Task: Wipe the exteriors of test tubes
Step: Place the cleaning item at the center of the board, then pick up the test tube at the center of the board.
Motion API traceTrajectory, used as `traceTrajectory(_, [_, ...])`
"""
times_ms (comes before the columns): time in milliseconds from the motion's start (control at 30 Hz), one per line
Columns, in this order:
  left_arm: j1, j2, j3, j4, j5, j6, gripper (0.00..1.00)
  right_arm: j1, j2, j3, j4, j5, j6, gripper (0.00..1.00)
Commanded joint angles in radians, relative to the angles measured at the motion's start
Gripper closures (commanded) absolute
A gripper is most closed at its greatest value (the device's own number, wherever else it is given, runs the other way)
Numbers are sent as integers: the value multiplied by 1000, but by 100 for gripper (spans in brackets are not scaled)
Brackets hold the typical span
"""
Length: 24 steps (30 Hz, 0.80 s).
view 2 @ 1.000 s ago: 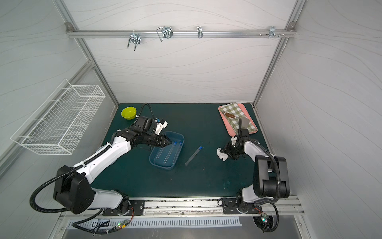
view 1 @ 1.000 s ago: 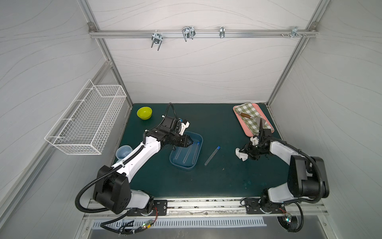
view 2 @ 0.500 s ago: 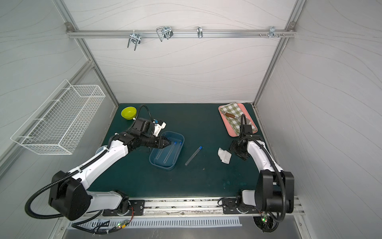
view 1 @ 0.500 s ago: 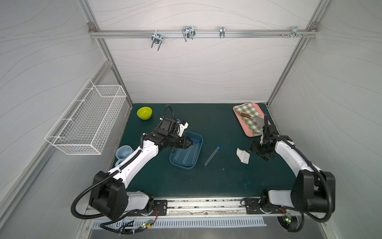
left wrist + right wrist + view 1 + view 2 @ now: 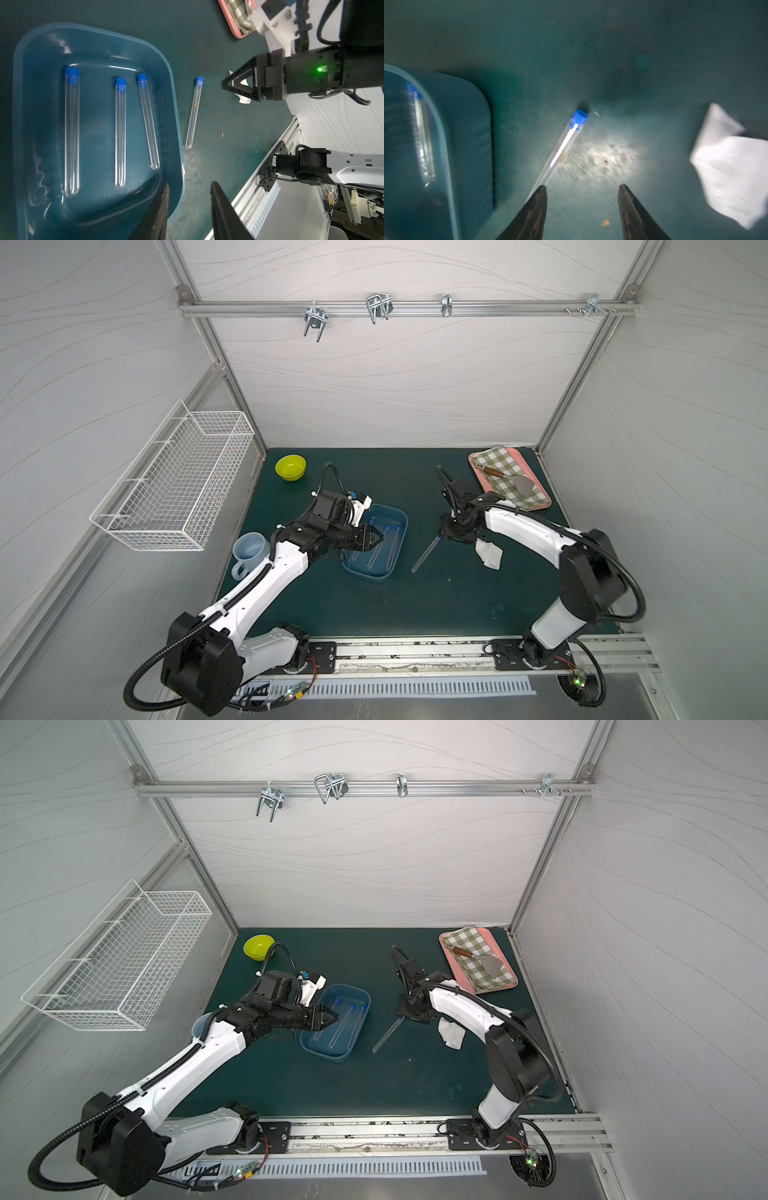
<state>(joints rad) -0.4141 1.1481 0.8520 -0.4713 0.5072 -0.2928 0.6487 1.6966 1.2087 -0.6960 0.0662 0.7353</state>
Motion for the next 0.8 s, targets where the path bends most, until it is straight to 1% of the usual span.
traceTrajectory(0, [-3,-47,-17,33,-10,-6,64,32,55,43,-4,72,91,46])
traceTrajectory(133, [-3,-74,-62,53,-22,2,64,41,113,80,-22,80,117,46])
traceTrajectory(300, [-2,-74,-94,87,12,-9,64,41,157,101,-31,84,129,49])
traceTrajectory(367, [-3,-73,-99,97,21,-11,64,41,180,124,-37,76,128,51])
traceTrajectory(467, [-3,-74,-99,96,28,-6,64,42,220,164,-62,76,125,52])
traceTrajectory(667, [-3,-76,-105,105,39,-2,64,41,254,190,-86,71,138,53])
traceTrajectory(767, [-3,-76,-106,109,41,1,64,41,247,176,-88,72,146,55])
